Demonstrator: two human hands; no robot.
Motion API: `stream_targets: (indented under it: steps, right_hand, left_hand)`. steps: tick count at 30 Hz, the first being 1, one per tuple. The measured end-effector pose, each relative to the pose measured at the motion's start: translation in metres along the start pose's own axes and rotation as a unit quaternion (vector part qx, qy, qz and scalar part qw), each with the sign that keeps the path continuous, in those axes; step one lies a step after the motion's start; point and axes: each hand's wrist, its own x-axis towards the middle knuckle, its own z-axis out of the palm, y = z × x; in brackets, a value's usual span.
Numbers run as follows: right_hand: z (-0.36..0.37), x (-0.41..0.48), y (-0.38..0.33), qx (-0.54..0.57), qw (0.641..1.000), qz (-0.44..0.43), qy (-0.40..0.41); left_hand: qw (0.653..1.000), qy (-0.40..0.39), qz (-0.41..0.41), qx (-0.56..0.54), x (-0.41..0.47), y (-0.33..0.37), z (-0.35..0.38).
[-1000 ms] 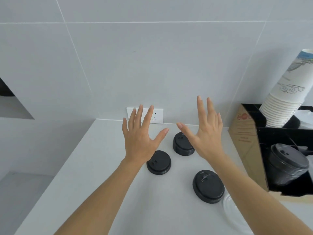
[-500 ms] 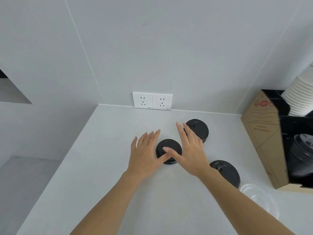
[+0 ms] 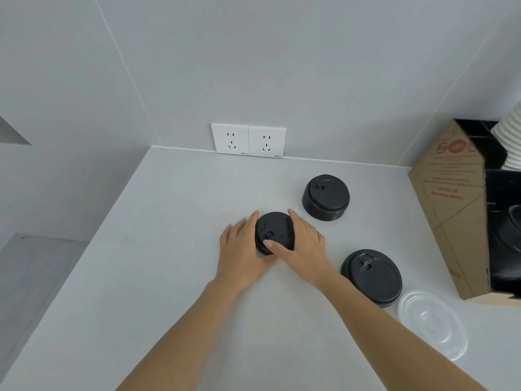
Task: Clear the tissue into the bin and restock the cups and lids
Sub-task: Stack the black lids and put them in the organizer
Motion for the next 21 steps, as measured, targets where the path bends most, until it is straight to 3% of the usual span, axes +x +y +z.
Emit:
stream_targets:
  steps: [8,21]
  right_hand:
    - [-0.041,-0.015,-0.002,0.047,0.998,-0.014,0.034]
    - [-0.114,-0.065,0.044,0.142,0.980,0.071,0.123]
  left_hand:
    - [0.996,0.039,0.044,-0.070,-0.002,0.036,-0.003]
    - [0.988,-0.022,0.118,-0.101,-0.012,0.115,0.041]
